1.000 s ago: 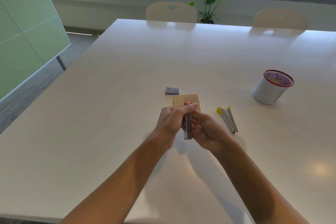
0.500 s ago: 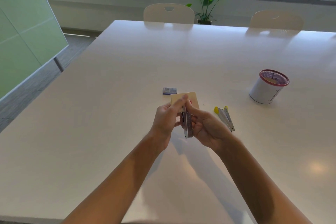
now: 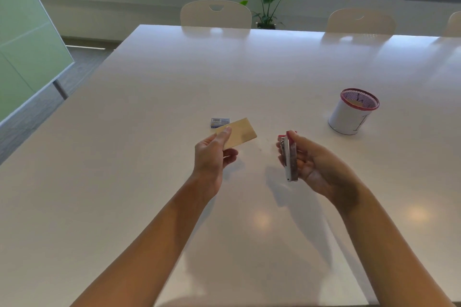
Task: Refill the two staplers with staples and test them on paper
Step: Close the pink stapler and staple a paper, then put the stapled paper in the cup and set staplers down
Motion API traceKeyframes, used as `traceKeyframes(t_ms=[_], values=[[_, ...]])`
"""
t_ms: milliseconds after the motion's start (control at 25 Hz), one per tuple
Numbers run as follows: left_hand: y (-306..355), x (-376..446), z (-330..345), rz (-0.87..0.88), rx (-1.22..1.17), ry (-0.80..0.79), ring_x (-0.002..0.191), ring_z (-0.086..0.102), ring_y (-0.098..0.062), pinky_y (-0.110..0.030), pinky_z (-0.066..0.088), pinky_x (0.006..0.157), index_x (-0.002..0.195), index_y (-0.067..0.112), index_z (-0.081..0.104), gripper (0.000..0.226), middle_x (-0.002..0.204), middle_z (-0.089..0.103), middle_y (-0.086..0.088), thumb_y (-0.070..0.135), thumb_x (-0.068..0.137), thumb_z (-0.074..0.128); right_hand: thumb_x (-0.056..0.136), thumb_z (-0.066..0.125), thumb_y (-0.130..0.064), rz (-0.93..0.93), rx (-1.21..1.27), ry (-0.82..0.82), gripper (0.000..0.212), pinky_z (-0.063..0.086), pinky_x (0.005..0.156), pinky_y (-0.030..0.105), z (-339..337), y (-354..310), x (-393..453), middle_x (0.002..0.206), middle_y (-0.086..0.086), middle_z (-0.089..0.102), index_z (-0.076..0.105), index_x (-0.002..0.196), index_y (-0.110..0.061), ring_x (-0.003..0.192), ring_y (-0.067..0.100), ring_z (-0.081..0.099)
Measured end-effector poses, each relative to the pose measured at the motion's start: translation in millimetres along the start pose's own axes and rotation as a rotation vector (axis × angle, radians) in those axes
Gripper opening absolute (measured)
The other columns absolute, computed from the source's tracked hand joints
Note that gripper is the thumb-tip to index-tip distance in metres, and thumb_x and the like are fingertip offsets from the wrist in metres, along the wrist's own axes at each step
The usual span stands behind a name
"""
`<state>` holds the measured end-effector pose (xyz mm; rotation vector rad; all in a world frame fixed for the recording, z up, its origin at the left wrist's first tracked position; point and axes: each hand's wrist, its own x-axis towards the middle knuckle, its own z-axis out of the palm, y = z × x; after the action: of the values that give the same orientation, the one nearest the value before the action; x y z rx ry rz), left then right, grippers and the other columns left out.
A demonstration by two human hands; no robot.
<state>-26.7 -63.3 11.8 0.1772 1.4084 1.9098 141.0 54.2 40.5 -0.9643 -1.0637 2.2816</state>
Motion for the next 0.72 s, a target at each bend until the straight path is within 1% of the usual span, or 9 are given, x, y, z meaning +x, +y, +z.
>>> traceKeyframes(t_ms=[80, 160, 240, 280, 360, 400, 520, 640, 720], values=[[-3.4, 6.8, -4.1, -0.008, 0.012, -0.021, 0.053, 0.062, -0.01, -0.022, 0.055, 0.056, 0.092, 0.011, 0.074, 0.006, 0.069, 0.07, 0.003, 0.016, 0.092, 0.069, 0.072, 0.076, -0.022, -0.067, -0.021, 0.079, 0.032, 0.062, 0.069, 0.027, -15.4, -9.7, 1.5, 0.085, 0.01, 0.076, 0.072, 0.095, -0.001, 0.074, 0.018, 0.073], [-7.3, 12.6, -9.5, 0.0, 0.057, -0.047, 0.057, 0.065, -0.01, -0.021, 0.056, 0.06, 0.093, 0.01, 0.074, 0.005, 0.074, 0.074, 0.001, 0.009, 0.089, 0.071, 0.08, 0.074, -0.018, -0.148, -0.159, 0.184, 0.02, 0.061, 0.073, 0.027, -30.6, -17.4, 3.5, 0.078, 0.006, 0.075, 0.073, 0.093, -0.003, 0.073, 0.016, 0.071], [-9.5, 17.3, -14.2, 0.009, 0.08, -0.059, 0.061, 0.068, -0.011, -0.021, 0.056, 0.063, 0.096, 0.007, 0.073, 0.009, 0.079, 0.075, -0.001, 0.006, 0.087, 0.073, 0.085, 0.074, -0.022, -0.236, -0.385, 0.32, 0.014, 0.057, 0.083, 0.032, -45.1, -21.7, 5.9, 0.081, 0.002, 0.074, 0.073, 0.095, -0.011, 0.08, 0.017, 0.068], [-10.2, 19.5, -15.6, 0.013, 0.082, -0.067, 0.063, 0.068, -0.011, -0.021, 0.056, 0.064, 0.098, 0.006, 0.073, 0.012, 0.081, 0.076, -0.003, 0.004, 0.086, 0.074, 0.084, 0.076, -0.027, -0.278, -0.522, 0.405, 0.015, 0.056, 0.086, 0.035, -51.6, -23.0, 7.4, 0.084, 0.001, 0.074, 0.073, 0.094, -0.016, 0.083, 0.018, 0.067], [-10.9, 23.2, -16.9, 0.028, 0.094, -0.095, 0.066, 0.07, -0.013, -0.022, 0.057, 0.065, 0.099, 0.004, 0.073, 0.014, 0.084, 0.076, -0.004, 0.003, 0.085, 0.074, 0.079, 0.08, -0.04, -0.34, -0.824, 0.582, 0.023, 0.054, 0.083, 0.033, -62.1, -24.6, 9.8, 0.083, -0.007, 0.071, 0.071, 0.091, -0.023, 0.082, 0.012, 0.066], [-11.5, 24.4, -17.3, 0.036, 0.106, -0.106, 0.067, 0.07, -0.013, -0.022, 0.057, 0.066, 0.099, 0.004, 0.073, 0.015, 0.086, 0.077, -0.005, 0.003, 0.085, 0.075, 0.077, 0.08, -0.045, -0.357, -0.953, 0.643, 0.026, 0.054, 0.082, 0.033, -64.9, -24.7, 10.9, 0.082, -0.009, 0.07, 0.071, 0.091, -0.024, 0.08, 0.01, 0.065], [-14.4, 26.0, -19.3, 0.067, 0.129, -0.137, 0.069, 0.07, -0.015, -0.023, 0.057, 0.068, 0.1, 0.003, 0.073, 0.016, 0.085, 0.076, -0.006, 0.004, 0.084, 0.076, 0.077, 0.08, -0.046, -0.382, -1.171, 0.71, 0.03, 0.053, 0.083, 0.036, -68.8, -23.9, 16.9, 0.083, -0.002, 0.069, 0.071, 0.09, -0.02, 0.083, 0.019, 0.062], [-17.9, 26.6, -22.7, 0.106, 0.151, -0.161, 0.069, 0.07, -0.017, -0.024, 0.057, 0.069, 0.098, 0.003, 0.074, 0.015, 0.084, 0.076, -0.006, 0.005, 0.083, 0.076, 0.078, 0.078, -0.043, -0.391, -1.309, 0.725, 0.035, 0.045, 0.071, 0.031, -68.6, -21.9, 24.7, 0.076, 0.006, 0.071, 0.071, 0.079, -0.009, 0.078, 0.026, 0.061], [-19.6, 26.9, -22.9, 0.118, 0.173, -0.151, 0.068, 0.069, -0.017, -0.024, 0.057, 0.069, 0.097, 0.004, 0.074, 0.016, 0.083, 0.076, -0.007, 0.007, 0.082, 0.079, 0.079, 0.077, -0.041, -0.38, -1.361, 0.729, 0.038, 0.041, 0.065, 0.03, -67.1, -21.8, 29.4, 0.072, 0.01, 0.07, 0.072, 0.076, -0.004, 0.073, 0.029, 0.062]])
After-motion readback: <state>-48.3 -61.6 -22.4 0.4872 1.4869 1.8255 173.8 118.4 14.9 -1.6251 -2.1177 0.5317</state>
